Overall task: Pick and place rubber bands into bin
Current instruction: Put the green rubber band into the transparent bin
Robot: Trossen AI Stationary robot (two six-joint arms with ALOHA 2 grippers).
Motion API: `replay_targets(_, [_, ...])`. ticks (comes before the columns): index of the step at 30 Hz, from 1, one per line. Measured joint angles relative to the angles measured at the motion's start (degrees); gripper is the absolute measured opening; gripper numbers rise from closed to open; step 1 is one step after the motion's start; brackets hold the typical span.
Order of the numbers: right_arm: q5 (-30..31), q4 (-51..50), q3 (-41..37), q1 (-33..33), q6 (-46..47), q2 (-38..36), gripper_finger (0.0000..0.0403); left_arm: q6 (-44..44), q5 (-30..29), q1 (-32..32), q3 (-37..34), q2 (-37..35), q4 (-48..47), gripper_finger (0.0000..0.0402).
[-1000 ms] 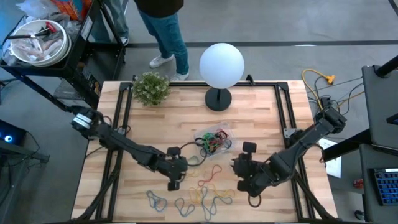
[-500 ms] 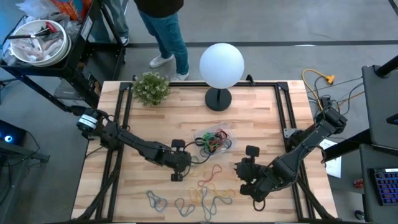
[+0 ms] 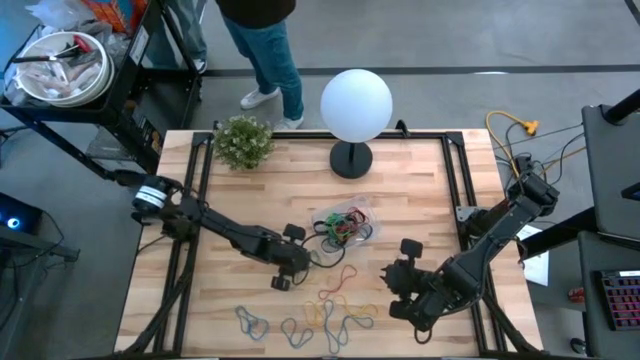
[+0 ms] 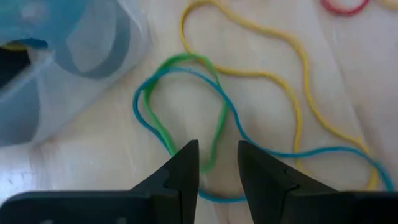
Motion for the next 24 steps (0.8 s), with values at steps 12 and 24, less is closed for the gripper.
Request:
replay_targets(12, [0.0,0.0,-0.2,0.4,2.5,0.0,0.0068,-0.5,0.9,0.8,0.3,1.5,-0.1,0.0073])
replay_targets(24, [0.2,0.0,-0.3,0.4,2.5,0.0,0.0068,-5.3,2.2,1.3,0.6,1.0,-1.3,0.0001])
